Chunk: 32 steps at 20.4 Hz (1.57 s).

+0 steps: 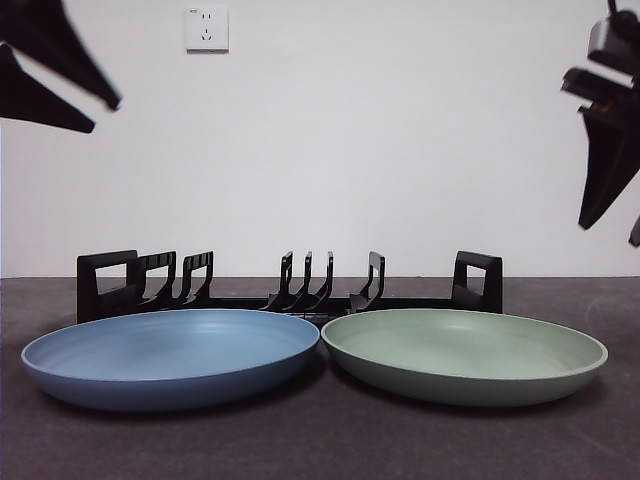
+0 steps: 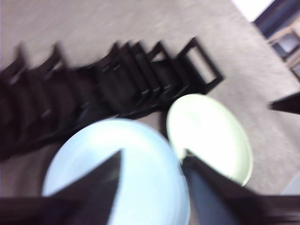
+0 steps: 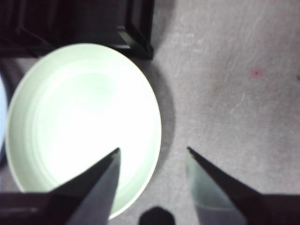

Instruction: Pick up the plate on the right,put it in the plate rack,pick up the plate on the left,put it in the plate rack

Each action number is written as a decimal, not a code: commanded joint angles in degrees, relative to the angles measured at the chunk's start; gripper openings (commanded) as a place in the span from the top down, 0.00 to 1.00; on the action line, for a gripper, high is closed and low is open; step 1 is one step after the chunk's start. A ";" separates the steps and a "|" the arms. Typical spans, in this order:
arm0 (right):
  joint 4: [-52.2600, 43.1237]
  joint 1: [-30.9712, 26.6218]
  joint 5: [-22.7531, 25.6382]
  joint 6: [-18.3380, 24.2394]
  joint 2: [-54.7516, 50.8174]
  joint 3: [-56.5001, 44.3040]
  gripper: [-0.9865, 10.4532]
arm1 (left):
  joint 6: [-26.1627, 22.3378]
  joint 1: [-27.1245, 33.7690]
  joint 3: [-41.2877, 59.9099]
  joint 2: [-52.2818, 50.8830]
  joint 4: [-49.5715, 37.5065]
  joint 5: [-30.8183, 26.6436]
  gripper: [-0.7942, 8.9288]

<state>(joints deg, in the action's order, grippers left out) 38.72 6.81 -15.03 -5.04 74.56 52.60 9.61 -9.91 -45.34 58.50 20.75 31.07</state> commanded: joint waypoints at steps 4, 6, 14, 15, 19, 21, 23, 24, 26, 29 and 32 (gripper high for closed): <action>-4.39 0.17 -2.84 0.63 8.68 0.15 0.70 | -0.85 -7.82 -3.13 0.09 -0.94 -4.83 0.56; -6.54 0.17 -4.46 0.61 11.89 0.15 0.73 | -0.87 -10.40 -4.76 0.11 -0.94 -6.75 0.56; -9.42 0.87 -4.57 0.52 21.40 0.15 0.75 | -2.86 -17.11 -7.26 0.24 -0.33 -13.55 0.56; -9.55 0.87 -4.55 0.50 21.84 0.15 0.77 | -3.06 -17.42 -7.26 0.26 -0.26 -13.92 0.56; -9.49 0.87 -4.35 0.42 21.77 0.15 0.92 | -3.87 -18.56 -7.26 0.48 0.37 -14.99 0.56; -9.42 0.85 -4.13 0.26 20.94 0.15 0.92 | -4.61 -19.06 -7.26 0.57 0.74 -15.02 0.56; -9.25 0.81 -4.09 -0.74 19.69 0.20 0.92 | -7.32 -19.80 -7.26 0.59 1.18 -15.04 0.56; -9.09 0.81 -4.09 -1.16 18.91 0.20 0.92 | -8.98 -20.26 -7.26 0.59 1.38 -15.06 0.56; -8.55 0.81 -4.09 -1.81 16.57 0.20 0.92 | -13.92 -21.90 -7.26 0.59 1.92 -15.32 0.56; -7.06 0.83 -4.46 -2.62 12.31 0.28 0.92 | -20.85 -25.70 -7.26 0.59 2.25 -17.46 0.56; -3.56 0.90 -4.55 -2.62 9.40 1.95 0.92 | -26.58 -29.66 -7.26 0.59 2.47 -20.46 0.56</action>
<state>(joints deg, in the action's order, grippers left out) 35.11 7.53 -19.07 -6.90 84.25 53.82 -10.79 -38.70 -52.62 58.92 23.16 11.25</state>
